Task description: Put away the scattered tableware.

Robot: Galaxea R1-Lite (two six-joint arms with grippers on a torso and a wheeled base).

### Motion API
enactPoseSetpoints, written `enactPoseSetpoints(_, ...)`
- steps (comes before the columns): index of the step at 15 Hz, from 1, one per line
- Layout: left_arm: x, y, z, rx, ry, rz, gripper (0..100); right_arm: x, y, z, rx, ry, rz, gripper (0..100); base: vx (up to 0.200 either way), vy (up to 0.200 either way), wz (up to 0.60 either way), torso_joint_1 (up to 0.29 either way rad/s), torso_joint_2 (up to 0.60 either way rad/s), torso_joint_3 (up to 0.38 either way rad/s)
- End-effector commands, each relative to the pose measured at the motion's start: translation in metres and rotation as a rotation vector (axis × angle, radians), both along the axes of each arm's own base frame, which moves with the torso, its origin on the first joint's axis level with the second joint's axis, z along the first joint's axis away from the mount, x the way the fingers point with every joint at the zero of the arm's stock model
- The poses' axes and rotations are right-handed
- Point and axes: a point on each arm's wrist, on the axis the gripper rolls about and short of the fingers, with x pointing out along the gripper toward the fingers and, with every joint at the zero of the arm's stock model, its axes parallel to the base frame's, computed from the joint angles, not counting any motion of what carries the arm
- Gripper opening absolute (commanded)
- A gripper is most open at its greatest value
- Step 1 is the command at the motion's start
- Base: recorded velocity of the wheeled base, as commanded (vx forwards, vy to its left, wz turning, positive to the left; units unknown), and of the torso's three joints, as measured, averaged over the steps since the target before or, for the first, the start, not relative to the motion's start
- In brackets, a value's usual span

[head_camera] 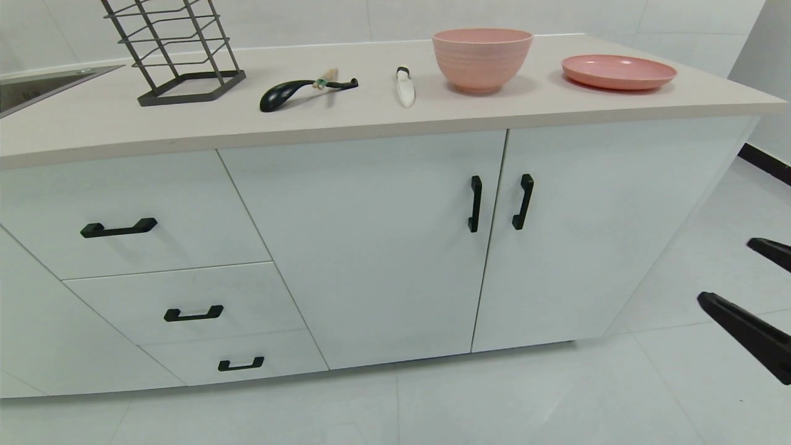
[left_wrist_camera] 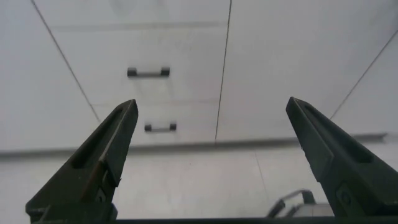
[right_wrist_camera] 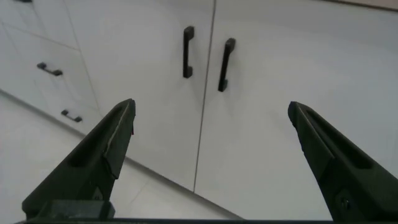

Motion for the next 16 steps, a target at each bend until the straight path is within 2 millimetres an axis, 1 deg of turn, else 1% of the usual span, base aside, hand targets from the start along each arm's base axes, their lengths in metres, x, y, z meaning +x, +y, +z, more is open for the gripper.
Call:
enactPoseSetpoints(1,-0.002,-0.001,0.013,0.079,-0.130,-0.036,100,0.032,0.006,-0.019,-0.048,0.101,0.045,100,0.000,0.000,0.00,0.000,0.00,0.000)
enactPoseSetpoints(2,-0.003,-0.002,0.018,0.099,-0.176,-0.069,100,0.033,0.006,-0.019,-0.058,0.094,0.054,100,0.000,0.000,0.00,0.000,0.00,0.000)
enactPoseSetpoints(3,-0.002,-0.003,0.031,0.103,-0.177,-0.124,100,0.037,0.007,-0.019,-0.076,0.085,0.069,100,0.000,0.000,0.00,0.000,0.00,0.000)
enactPoseSetpoints(5,0.008,-0.003,0.066,0.113,-0.161,-0.235,100,0.047,0.009,-0.019,-0.087,0.090,0.076,100,0.000,0.000,0.00,0.000,0.00,0.000)
enactPoseSetpoints(6,0.029,-0.007,0.116,0.141,-0.222,-0.398,100,0.061,0.011,-0.018,-0.086,0.079,0.079,100,0.000,0.000,0.00,0.000,0.00,0.000)
enactPoseSetpoints(7,0.054,-0.014,0.142,0.167,-0.228,-0.525,100,0.073,0.013,-0.018,-0.088,0.074,0.090,100,0.000,0.000,0.00,0.000,0.00,0.000)
enactPoseSetpoints(8,0.078,-0.022,0.155,0.179,-0.207,-0.643,100,0.084,0.015,-0.018,-0.089,0.074,0.098,100,0.000,0.000,0.00,0.000,0.00,0.000)
enactPoseSetpoints(9,0.102,-0.030,0.159,0.182,-0.167,-0.739,100,0.092,0.016,-0.017,-0.089,0.068,0.098,100,0.000,0.000,0.00,0.000,0.00,0.000)
enactPoseSetpoints(11,0.142,-0.044,0.156,0.234,-0.127,-0.868,100,0.098,0.018,-0.018,-0.090,0.068,0.104,100,0.000,0.000,0.00,0.000,0.00,0.000)
enactPoseSetpoints(12,0.155,-0.048,0.153,0.268,-0.132,-0.897,100,0.099,0.020,-0.019,-0.092,0.068,0.111,100,0.000,0.000,0.00,0.000,0.00,0.000)
enactPoseSetpoints(13,0.177,-0.057,0.150,0.334,-0.167,-0.958,100,0.102,0.022,-0.018,-0.093,0.061,0.122,100,0.000,0.000,0.00,0.000,0.00,0.000)
enactPoseSetpoints(14,0.191,-0.068,0.150,0.352,-0.184,-1.020,100,0.107,0.023,-0.019,-0.103,0.048,0.135,100,0.000,0.000,0.00,0.000,0.00,0.000)
enactPoseSetpoints(15,0.200,-0.083,0.151,0.349,-0.192,-1.083,100,0.111,0.024,-0.021,-0.106,0.047,0.151,100,0.000,0.000,0.00,0.000,0.00,0.000)
enactPoseSetpoints(16,0.204,-0.095,0.151,0.342,-0.189,-1.135,100,0.113,0.025,-0.023,-0.107,0.047,0.161,100,0.000,0.000,0.00,0.000,0.00,0.000)
